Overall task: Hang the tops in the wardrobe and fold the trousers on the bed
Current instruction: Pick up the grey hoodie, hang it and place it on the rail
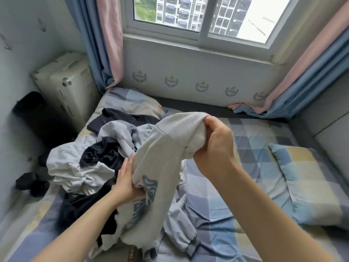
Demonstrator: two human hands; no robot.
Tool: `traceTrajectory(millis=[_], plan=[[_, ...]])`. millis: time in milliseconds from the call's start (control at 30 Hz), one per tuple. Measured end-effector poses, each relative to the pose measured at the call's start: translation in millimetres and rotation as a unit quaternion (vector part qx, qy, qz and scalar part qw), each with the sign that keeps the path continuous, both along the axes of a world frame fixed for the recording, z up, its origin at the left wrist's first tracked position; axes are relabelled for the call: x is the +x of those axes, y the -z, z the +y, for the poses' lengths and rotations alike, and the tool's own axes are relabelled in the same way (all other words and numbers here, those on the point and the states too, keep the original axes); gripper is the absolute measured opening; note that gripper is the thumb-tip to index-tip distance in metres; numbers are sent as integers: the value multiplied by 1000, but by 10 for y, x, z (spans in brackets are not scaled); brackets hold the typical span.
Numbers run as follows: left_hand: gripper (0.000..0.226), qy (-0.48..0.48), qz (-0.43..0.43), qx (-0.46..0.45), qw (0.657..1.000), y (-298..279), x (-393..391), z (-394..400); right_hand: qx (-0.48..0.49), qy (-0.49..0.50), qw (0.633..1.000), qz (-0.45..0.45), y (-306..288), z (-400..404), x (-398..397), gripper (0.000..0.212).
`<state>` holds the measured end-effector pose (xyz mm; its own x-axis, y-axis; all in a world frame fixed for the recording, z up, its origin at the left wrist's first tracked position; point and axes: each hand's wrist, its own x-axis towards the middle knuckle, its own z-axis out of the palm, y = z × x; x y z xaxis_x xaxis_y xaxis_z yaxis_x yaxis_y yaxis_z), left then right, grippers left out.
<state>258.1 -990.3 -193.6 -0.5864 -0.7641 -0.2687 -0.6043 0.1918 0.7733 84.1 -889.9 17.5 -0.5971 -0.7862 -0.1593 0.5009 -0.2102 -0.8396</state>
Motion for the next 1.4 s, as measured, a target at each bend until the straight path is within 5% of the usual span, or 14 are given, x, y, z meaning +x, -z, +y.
traceTrajectory(millis=[67, 133, 200, 333, 533, 633, 700, 733, 833, 967, 1067, 1200, 1300, 1400], plan=[[109, 23, 111, 77, 991, -276, -162, -1, -24, 14, 999, -17, -269, 120, -73, 50], [49, 23, 157, 128, 979, -505, -282, 28, -38, 32, 998, -29, -476, 243, -144, 52], [10, 32, 113, 51, 992, -738, -395, 56, -55, 55, 997, -26, -662, 404, -216, 50], [36, 25, -15, -203, 979, -1235, -570, -41, -97, 91, 991, 4, -955, 737, -334, 54], [23, -75, 193, -173, 963, -2219, -860, 38, 72, 197, 962, 176, -993, 1426, -696, 22], [26, -97, 358, -46, 927, -2629, -956, 313, 385, -20, 851, 357, -715, 1795, -782, 27], [21, -55, 401, -7, 914, -2816, -950, 493, 530, -231, 735, 353, -520, 1966, -733, 26], [23, -12, 412, -6, 911, -2881, -938, 591, 546, -272, 717, 337, -428, 2002, -730, 29], [21, 111, 391, -57, 912, -2984, -900, 842, 485, -124, 826, 260, -254, 1937, -770, 26], [24, 194, 349, -56, 915, -2920, -828, 1127, 328, -83, 939, 55, -231, 1709, -719, 74], [11, 274, 309, -35, 910, -2757, -657, 1368, 283, -136, 947, -67, -113, 1664, -597, 80], [40, 410, 143, -148, 888, -2343, -399, 1595, 343, -113, 933, 15, 107, 1651, -274, 25], [44, 455, 135, -178, 862, -2025, -201, 1628, 338, 24, 936, 98, 189, 1695, -202, 19], [51, 470, 126, -101, 868, -1686, -41, 1608, 297, 105, 940, 134, 36, 1764, -150, 15]])
